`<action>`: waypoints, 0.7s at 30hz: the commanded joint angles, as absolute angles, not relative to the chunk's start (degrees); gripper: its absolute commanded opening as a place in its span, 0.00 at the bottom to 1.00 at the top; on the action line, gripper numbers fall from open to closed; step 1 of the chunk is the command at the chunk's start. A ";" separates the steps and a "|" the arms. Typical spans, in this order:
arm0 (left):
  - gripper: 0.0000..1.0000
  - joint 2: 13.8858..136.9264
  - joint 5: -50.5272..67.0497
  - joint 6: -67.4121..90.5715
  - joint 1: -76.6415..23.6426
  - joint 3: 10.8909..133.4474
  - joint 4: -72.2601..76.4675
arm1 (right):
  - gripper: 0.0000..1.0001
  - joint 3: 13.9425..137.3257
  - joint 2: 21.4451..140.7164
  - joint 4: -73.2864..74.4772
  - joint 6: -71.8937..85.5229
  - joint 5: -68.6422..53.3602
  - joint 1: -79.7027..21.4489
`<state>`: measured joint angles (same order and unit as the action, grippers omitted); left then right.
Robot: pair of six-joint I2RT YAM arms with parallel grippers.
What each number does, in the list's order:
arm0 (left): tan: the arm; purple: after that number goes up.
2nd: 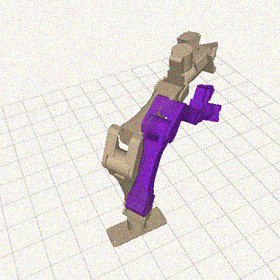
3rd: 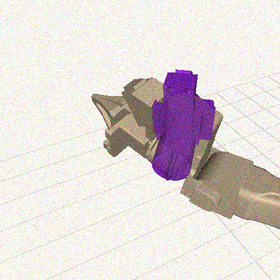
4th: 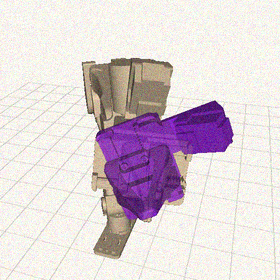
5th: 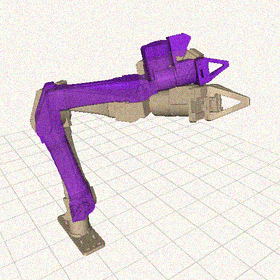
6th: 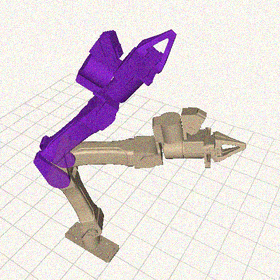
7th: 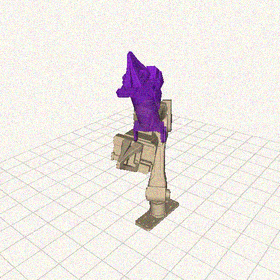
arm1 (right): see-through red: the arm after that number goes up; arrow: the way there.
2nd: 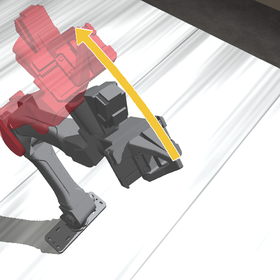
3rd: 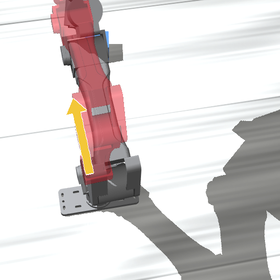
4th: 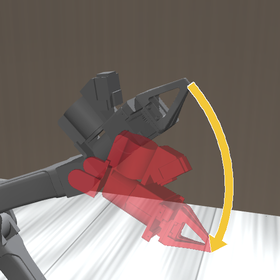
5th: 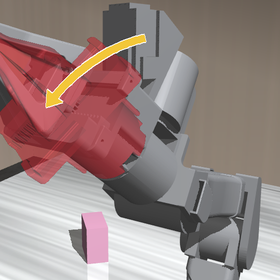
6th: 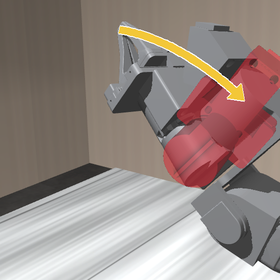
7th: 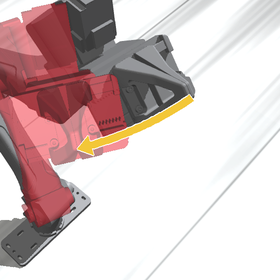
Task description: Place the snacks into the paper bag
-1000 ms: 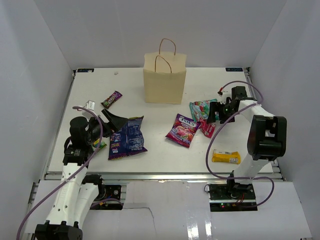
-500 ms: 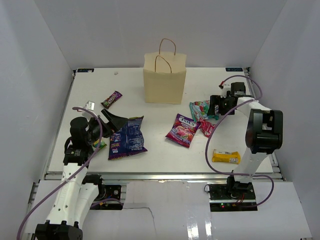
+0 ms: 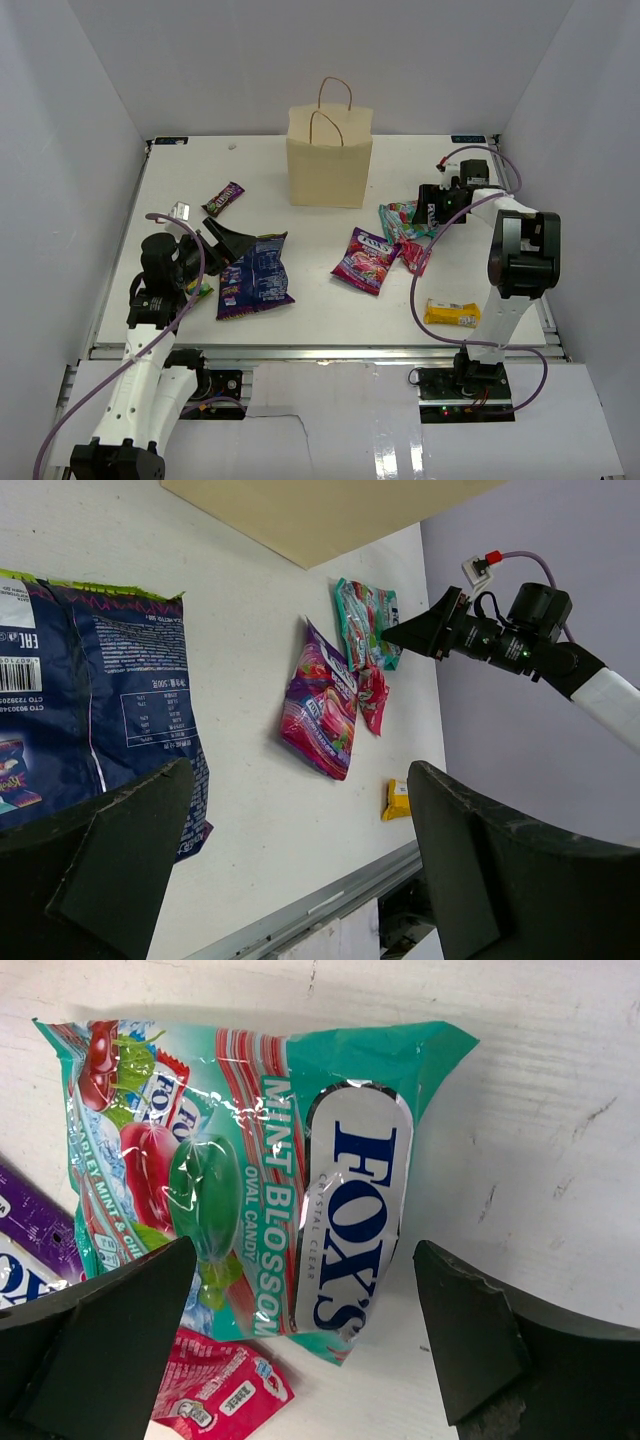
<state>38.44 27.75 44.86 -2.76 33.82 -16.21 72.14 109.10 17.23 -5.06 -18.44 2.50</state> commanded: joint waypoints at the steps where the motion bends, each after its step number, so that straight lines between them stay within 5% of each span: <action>1: 0.98 38.58 28.83 45.00 -2.64 35.24 -14.94 | 0.94 74.53 110.39 15.64 -4.66 -20.21 2.64; 7: 0.98 37.62 29.09 45.44 -2.64 34.46 -15.03 | 0.89 73.57 110.74 14.86 -4.22 -20.39 2.72; 11: 0.98 37.00 28.92 45.79 -2.64 34.10 -14.94 | 0.74 73.21 111.44 14.68 -4.04 -22.15 2.99; 18: 0.98 37.88 29.53 45.70 -2.55 34.63 -14.94 | 0.30 72.25 112.06 14.41 -3.87 -26.27 4.65; 21: 0.98 38.23 29.71 45.70 -2.64 34.72 -14.59 | 0.19 72.42 110.05 14.24 -4.66 -31.36 5.88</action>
